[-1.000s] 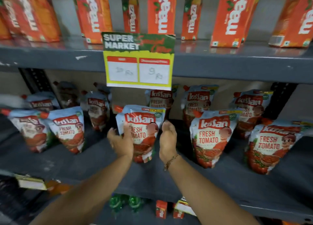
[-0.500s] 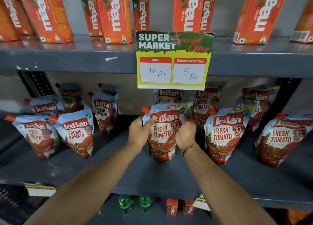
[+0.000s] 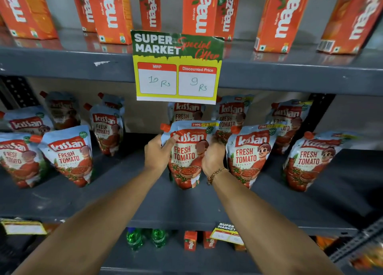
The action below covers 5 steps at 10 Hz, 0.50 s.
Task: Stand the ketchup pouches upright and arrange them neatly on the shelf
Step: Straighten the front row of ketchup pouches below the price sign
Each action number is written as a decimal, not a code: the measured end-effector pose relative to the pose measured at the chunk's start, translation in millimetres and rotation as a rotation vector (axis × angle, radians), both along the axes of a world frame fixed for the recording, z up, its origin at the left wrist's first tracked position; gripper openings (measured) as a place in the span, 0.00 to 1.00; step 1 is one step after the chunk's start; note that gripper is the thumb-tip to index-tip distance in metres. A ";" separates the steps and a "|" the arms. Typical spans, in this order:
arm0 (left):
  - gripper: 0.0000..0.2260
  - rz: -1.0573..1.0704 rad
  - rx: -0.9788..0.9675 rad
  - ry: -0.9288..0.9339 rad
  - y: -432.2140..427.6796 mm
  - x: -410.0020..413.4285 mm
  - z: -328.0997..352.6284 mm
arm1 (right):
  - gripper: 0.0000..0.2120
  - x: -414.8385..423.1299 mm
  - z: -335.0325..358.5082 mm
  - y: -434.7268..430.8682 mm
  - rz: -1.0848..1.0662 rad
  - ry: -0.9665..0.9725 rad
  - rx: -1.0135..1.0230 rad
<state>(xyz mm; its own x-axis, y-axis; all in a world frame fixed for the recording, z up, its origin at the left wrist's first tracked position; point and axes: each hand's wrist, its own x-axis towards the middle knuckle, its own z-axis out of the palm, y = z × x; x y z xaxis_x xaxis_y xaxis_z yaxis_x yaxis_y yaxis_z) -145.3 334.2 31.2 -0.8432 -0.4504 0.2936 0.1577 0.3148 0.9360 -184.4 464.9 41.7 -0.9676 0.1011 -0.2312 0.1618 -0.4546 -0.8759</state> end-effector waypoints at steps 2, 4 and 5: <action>0.09 0.029 -0.027 0.015 -3.1 4.9 -0.4 | 0.14 -10.1 -9.4 -13.8 -0.055 0.047 0.086; 0.18 -0.039 -0.087 -0.102 -5.6 15.2 -7.2 | 0.11 4.9 -7.2 -11.8 -0.165 0.017 0.114; 0.20 0.060 -0.038 -0.179 -8.2 28.7 -25.8 | 0.15 20.7 -21.2 -17.3 -0.309 -0.139 0.359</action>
